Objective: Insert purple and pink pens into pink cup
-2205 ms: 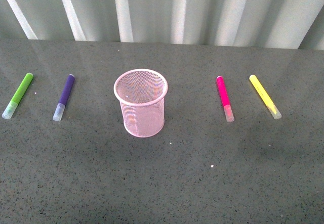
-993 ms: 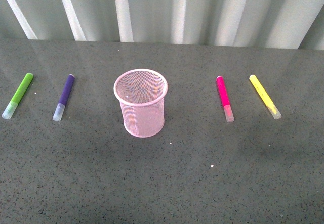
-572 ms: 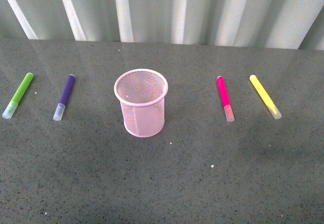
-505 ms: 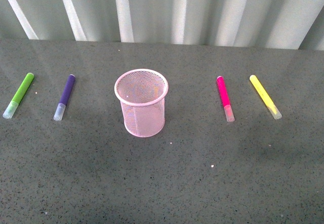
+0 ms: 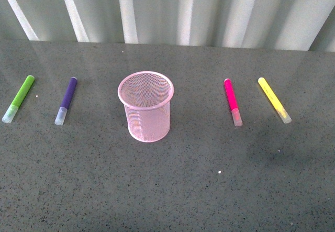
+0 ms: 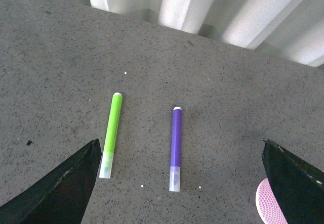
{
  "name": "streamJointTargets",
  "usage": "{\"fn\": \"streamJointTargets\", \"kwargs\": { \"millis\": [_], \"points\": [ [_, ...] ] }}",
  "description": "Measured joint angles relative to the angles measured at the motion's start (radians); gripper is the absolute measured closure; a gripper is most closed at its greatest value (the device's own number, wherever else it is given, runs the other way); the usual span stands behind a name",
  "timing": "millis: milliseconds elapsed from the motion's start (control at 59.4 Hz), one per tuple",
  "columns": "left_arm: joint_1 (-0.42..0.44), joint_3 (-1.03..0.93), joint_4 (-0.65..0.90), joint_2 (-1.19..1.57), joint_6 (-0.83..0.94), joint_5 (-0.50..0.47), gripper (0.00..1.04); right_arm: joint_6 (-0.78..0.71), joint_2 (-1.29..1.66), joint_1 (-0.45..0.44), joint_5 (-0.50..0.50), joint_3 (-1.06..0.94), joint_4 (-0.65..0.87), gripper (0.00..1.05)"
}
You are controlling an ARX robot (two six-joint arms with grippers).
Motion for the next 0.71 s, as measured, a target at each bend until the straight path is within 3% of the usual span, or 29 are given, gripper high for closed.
{"fn": "streamJointTargets", "kwargs": {
  "millis": [286, 707],
  "points": [
    [-0.058, 0.190, -0.128, 0.230, 0.091, -0.026, 0.07, 0.000, 0.000, 0.000, 0.000, 0.000, 0.000, 0.07],
    [-0.119, 0.237, -0.122, 0.376, 0.086, -0.055, 0.07, 0.000, 0.000, 0.000, 0.000, 0.000, 0.000, 0.07]
  ]
}}
